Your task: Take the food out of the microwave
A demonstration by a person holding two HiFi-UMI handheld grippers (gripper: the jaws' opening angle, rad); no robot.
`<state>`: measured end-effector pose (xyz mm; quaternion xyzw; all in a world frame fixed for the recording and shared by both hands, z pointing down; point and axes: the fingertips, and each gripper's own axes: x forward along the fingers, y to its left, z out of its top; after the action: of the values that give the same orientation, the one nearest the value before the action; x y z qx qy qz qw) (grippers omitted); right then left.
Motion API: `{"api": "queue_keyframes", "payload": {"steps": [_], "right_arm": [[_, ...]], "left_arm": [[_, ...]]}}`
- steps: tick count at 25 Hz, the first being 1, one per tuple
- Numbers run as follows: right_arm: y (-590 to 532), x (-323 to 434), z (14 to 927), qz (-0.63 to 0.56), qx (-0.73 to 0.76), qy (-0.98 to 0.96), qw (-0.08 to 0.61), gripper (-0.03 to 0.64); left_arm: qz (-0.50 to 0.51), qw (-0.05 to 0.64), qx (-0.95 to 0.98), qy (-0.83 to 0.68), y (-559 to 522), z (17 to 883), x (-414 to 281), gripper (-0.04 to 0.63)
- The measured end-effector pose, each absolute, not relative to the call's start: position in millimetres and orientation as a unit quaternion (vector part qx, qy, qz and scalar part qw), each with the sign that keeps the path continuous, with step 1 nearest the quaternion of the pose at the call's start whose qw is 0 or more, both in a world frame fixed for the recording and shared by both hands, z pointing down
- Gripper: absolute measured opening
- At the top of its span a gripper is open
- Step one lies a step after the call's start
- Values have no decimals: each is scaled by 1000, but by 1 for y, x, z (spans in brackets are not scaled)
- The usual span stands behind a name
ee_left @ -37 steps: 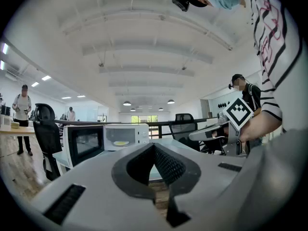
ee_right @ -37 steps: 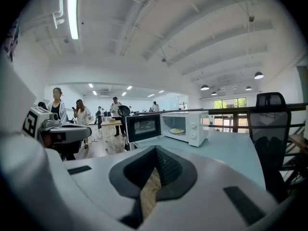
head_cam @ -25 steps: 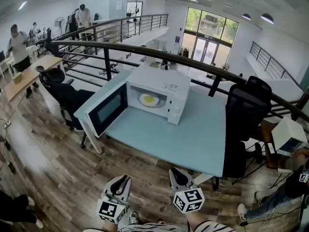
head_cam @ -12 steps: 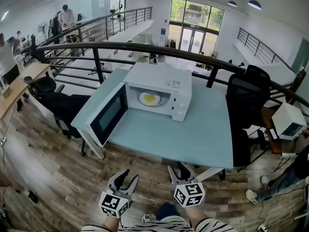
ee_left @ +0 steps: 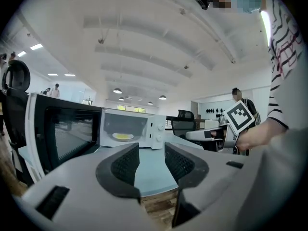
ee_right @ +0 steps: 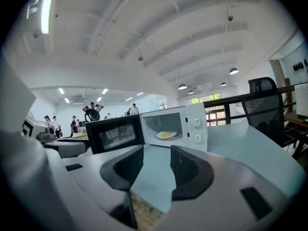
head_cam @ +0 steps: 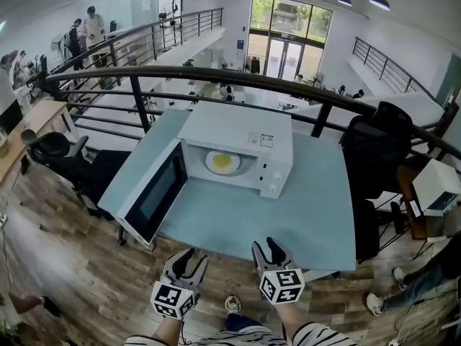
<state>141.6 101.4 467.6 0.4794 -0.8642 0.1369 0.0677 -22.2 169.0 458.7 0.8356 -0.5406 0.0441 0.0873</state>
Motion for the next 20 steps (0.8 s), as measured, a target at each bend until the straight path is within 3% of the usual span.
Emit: {"api": "queue_keyframes", "payload": {"steps": [20], "right_arm": [[-63,84,503,149,459,-873,74,170]], "left_arm": [[51,100,825,-554,-19,487,-52,144]]}}
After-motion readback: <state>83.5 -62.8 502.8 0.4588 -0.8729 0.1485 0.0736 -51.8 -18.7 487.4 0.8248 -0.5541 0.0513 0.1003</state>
